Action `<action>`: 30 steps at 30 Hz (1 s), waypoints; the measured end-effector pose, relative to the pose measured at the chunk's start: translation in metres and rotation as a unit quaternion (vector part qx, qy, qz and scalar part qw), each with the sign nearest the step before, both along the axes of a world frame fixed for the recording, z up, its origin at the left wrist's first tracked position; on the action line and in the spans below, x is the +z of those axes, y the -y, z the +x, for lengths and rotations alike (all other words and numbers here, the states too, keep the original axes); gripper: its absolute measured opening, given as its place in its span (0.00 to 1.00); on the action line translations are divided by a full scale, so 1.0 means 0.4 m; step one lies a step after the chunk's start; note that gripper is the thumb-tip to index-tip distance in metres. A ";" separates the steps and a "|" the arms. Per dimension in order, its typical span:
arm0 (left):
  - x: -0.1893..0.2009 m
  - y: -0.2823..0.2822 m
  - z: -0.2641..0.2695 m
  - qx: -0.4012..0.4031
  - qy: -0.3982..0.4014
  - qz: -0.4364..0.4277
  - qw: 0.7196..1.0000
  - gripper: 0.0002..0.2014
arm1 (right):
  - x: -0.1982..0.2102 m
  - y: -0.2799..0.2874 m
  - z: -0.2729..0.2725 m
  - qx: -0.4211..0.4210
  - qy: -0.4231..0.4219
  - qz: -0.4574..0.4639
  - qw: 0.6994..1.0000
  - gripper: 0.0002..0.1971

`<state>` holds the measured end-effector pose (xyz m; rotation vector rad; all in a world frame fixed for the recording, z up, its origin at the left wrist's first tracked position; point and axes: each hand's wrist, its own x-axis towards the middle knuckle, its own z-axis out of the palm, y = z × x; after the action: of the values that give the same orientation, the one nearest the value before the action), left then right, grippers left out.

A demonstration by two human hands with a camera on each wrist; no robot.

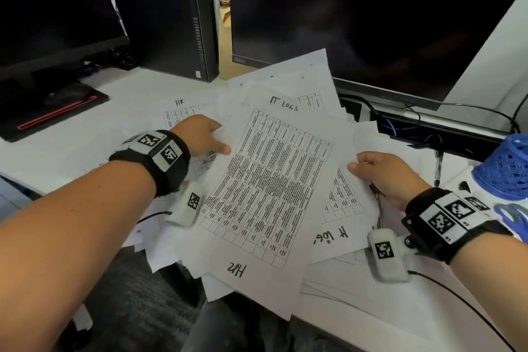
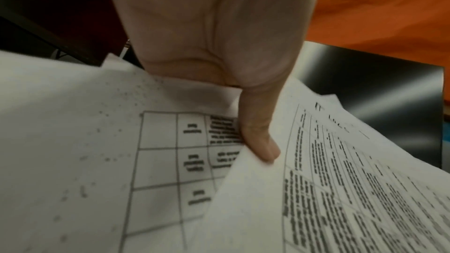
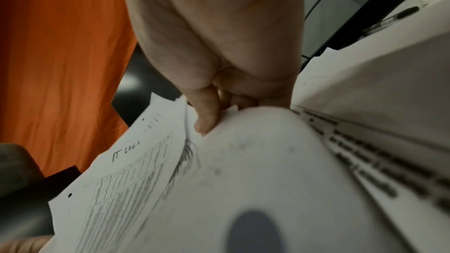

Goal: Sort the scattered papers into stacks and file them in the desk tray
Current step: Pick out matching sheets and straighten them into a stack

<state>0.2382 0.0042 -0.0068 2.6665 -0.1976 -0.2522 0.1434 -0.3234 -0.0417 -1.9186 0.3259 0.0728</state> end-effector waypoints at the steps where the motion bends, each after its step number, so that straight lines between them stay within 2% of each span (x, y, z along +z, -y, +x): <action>1: 0.005 -0.002 0.001 -0.003 0.000 -0.011 1.000 0.19 | 0.000 0.002 -0.004 -0.011 -0.002 0.012 1.000 0.05; 4: 0.023 -0.004 0.007 -0.012 0.004 -0.041 0.999 0.12 | 0.005 -0.001 -0.014 -0.046 -0.016 0.081 0.996 0.04; 7: 0.041 -0.008 0.012 -0.006 0.005 -0.065 0.998 0.08 | 0.011 0.009 -0.013 -0.068 -0.025 0.099 0.993 0.04; 9: 0.045 -0.013 0.015 0.014 0.005 -0.094 0.995 0.09 | 0.020 0.015 -0.019 -0.049 -0.054 0.103 0.992 0.04; 12: 0.041 -0.025 0.020 0.047 -0.008 -0.140 0.989 0.14 | 0.020 0.021 -0.028 -0.004 -0.116 0.089 0.989 0.14; 16: 0.002 -0.061 0.048 0.109 -0.038 -0.199 0.973 0.25 | 0.019 0.037 -0.031 -0.040 -0.126 0.051 0.990 0.14; 20: -0.010 -0.072 0.040 0.140 -0.056 -0.224 0.963 0.25 | 0.018 0.041 -0.036 -0.101 -0.104 0.116 0.983 0.13; 23: -0.015 -0.054 0.013 0.144 -0.079 -0.236 0.958 0.18 | 0.014 0.007 -0.040 -0.086 -0.104 0.137 0.981 0.11; 24: -0.019 -0.044 0.004 0.142 -0.087 -0.219 0.961 0.19 | 0.011 -0.009 -0.041 -0.072 -0.106 0.128 0.983 0.11; 26: -0.031 -0.019 -0.017 0.133 -0.093 -0.131 0.978 0.25 | 0.001 -0.046 -0.038 -0.041 -0.113 0.072 0.990 0.14; 28: -0.047 0.011 -0.035 0.117 -0.110 -0.093 0.983 0.26 | -0.005 -0.089 -0.040 0.018 -0.129 -0.027 0.991 0.17; 30: -0.058 0.033 -0.047 0.093 -0.116 -0.003 0.989 0.25 | 0.004 -0.125 -0.040 0.068 -0.161 -0.084 0.981 0.19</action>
<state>0.2193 -0.0088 -0.0300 2.6010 0.1234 -0.4952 0.1273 -0.2734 -0.0403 -2.0958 0.4280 0.4632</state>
